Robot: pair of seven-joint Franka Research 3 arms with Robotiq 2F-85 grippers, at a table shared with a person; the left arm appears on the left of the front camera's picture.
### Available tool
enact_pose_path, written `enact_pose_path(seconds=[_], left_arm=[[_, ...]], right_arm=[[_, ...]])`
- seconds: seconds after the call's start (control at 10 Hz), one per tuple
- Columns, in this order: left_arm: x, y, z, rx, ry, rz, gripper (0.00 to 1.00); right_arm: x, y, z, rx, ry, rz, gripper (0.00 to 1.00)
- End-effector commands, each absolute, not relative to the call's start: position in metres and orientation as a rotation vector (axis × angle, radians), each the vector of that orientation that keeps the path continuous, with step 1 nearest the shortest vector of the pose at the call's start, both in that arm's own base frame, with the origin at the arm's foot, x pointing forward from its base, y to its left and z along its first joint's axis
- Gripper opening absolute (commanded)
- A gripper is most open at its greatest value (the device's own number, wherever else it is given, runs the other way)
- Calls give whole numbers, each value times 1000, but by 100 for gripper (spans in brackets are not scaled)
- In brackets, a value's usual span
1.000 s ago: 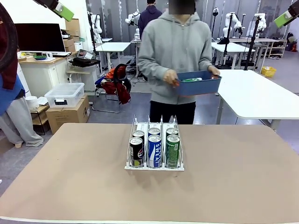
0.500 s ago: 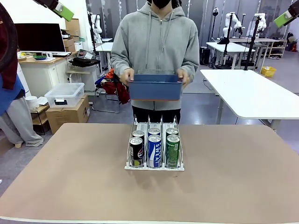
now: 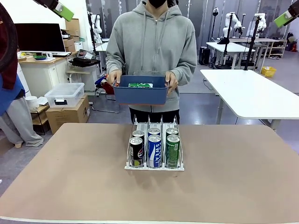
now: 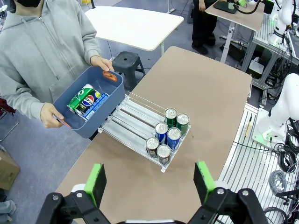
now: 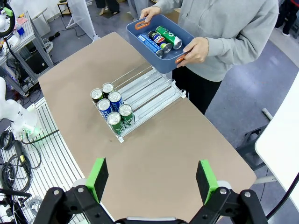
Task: Fill the beverage cans into the dispenser.
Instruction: Pick up the Sprite handed by the human.
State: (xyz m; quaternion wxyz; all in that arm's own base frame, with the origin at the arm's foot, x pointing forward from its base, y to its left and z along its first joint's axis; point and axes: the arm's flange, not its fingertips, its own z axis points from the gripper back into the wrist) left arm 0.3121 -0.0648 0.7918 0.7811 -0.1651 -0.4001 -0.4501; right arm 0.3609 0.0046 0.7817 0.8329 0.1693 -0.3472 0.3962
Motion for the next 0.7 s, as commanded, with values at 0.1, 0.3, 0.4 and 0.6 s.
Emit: enact_pose_path(seconds=[0.1,0.3,0.4,0.6], left_arm=[[312,-64,792,-351,-867,-966,100],[312,-64,792,-351,-867,-966,100],[312,-64,792,-351,-867,-966,100],[312,-64,792,-351,-867,-966,100]], right_arm=[[361,5,781,363,-729,843,100],[361,5,781,363,-729,843,100],[361,5,781,363,-729,843,100],[361,5,781,363,-729,843,100]])
